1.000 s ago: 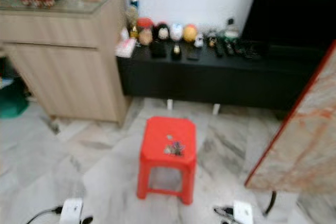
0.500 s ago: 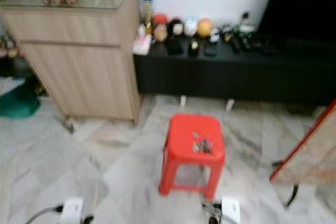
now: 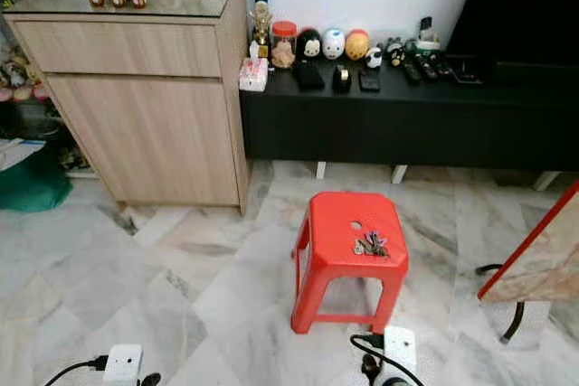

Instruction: Hang keys on a hook

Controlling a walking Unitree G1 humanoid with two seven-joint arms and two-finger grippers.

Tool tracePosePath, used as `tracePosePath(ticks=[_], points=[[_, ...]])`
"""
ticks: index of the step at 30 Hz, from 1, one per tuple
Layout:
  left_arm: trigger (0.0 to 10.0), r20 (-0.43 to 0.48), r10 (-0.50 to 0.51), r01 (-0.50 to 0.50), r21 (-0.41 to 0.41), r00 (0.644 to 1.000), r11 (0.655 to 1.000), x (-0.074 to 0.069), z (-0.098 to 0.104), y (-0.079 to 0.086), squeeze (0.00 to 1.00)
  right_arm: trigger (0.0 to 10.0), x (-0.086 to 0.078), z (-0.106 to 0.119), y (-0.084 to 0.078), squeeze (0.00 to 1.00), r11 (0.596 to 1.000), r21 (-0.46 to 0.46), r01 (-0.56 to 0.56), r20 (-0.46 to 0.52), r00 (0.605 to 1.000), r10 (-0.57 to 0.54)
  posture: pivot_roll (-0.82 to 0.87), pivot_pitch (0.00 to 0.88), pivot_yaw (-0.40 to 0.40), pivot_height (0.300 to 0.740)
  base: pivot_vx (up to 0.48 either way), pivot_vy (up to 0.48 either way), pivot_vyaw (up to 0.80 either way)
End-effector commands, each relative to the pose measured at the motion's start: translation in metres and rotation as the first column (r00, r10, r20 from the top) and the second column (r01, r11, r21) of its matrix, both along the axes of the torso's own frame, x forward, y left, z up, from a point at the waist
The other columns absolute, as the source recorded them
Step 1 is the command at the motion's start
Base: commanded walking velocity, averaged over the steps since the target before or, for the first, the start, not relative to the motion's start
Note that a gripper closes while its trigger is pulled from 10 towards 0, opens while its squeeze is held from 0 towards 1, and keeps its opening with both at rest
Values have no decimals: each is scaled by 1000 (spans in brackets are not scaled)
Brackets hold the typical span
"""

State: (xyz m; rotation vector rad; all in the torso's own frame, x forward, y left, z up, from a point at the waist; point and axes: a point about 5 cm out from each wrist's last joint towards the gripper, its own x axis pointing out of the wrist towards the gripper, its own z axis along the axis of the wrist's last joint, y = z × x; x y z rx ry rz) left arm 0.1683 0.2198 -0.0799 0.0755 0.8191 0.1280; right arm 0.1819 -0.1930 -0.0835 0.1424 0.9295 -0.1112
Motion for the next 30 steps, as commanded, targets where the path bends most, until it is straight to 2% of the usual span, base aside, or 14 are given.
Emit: tracePosePath(ticks=[1, 3, 6, 11, 15, 19, 21, 25, 30], points=[[10000, -6, -6, 6, -10, 1000, 1000, -1, -1, -3, 0, 10000, -1, 1, -7, 0, 1000, -10, 14, -3, 1000, -14, -11, 0, -34, 740, 0, 0, 0], [10000, -4, -11, 11, -12, 1000, 1000, -1, -1, -5, 0, 10000, -1, 3, -18, 0, 1000, -16, 22, 2, 1000, -22, -10, 0, -36, 740, 0, 0, 0], [10000, -4, -15, 15, -13, 1000, 1000, -1, -1, -6, 0, 10000, -2, 4, -27, 0, 999, -20, 27, 4, 1000, -27, -10, 0, -36, 740, 0, 0, 0], [10000, -3, -17, 17, -15, 1000, 1000, -1, -1, -6, 0, 10000, -2, 4, -28, 0, 999, -30, 24, 13, 1000, -23, -9, 0, -37, 740, 0, 0, 0], [10000, 1, -16, 16, -17, 1000, 1000, 0, -1, -6, 0, 10000, -3, -1, -2, 0, 1000, -22, 12, 6, 1000, -12, -7, 0, -38, 740, 0, 0, 0], [10000, 4, -26, 26, -12, 1000, 1000, 1, -1, -6, 0, 10000, -5, -2, 2, 0, 999, -34, 16, -1, 1000, -16, -8, 0, -37, 740, 61, 0, 0], [10000, 5, -29, 29, -11, 1000, 1000, 1, 0, -6, 0, 10000, -7, -3, 0, 0, 999, -34, 18, -5, 1000, -18, -8, 0, -36, 740, 259, -163, 0], [10000, 8, -40, 40, -6, 999, 999, 1, 0, -5, 0, 10000, -11, -1, -19, 0, 999, -41, 36, -8, 999, -36, -8, 0, -33, 740, 266, -373, 0], [10000, 10, -43, 43, -4, 999, 999, 0, 0, -5, 0, 10000, -11, 0, -26, 0, 998, -47, 35, -6, 999, -35, -7, 0, -33, 740, 248, -408, 0]])
